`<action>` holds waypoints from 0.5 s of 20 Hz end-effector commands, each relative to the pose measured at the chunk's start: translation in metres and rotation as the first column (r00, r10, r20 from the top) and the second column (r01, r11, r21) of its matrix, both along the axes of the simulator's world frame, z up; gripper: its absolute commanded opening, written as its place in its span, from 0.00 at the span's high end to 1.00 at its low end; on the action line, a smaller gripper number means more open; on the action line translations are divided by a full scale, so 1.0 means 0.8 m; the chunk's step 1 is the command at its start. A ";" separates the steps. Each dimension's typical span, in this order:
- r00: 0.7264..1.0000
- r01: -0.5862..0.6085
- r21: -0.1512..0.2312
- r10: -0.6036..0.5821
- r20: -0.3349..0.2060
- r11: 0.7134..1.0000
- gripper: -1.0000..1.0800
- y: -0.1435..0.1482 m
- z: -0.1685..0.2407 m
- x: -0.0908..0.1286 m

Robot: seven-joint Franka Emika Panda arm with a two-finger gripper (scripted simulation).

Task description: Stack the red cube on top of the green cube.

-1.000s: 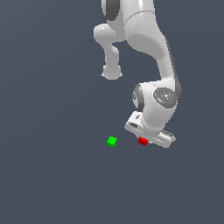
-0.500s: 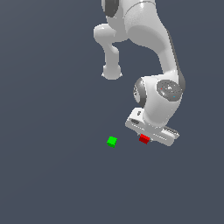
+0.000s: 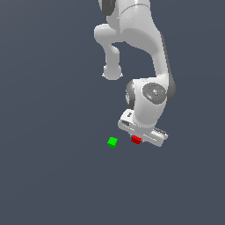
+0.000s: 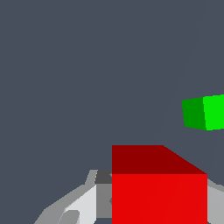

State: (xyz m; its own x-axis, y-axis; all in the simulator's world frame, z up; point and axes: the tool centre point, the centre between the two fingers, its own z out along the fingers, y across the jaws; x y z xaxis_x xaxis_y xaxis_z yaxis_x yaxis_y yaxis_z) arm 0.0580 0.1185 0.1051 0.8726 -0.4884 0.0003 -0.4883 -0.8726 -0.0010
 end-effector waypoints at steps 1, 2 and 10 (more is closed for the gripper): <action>1.000 0.002 -0.001 -0.002 0.000 1.000 1.00 -0.028 -0.010 -0.004; 1.000 0.002 -0.001 -0.002 0.000 1.000 1.00 -0.041 -0.015 -0.006; 1.000 0.002 -0.001 -0.002 -0.001 1.000 1.00 -0.125 -0.047 -0.016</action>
State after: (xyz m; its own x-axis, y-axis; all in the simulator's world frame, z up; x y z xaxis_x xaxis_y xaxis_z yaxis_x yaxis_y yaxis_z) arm 0.0463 0.0281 0.0713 0.8706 -0.4919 -0.0004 -0.4919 -0.8706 0.0011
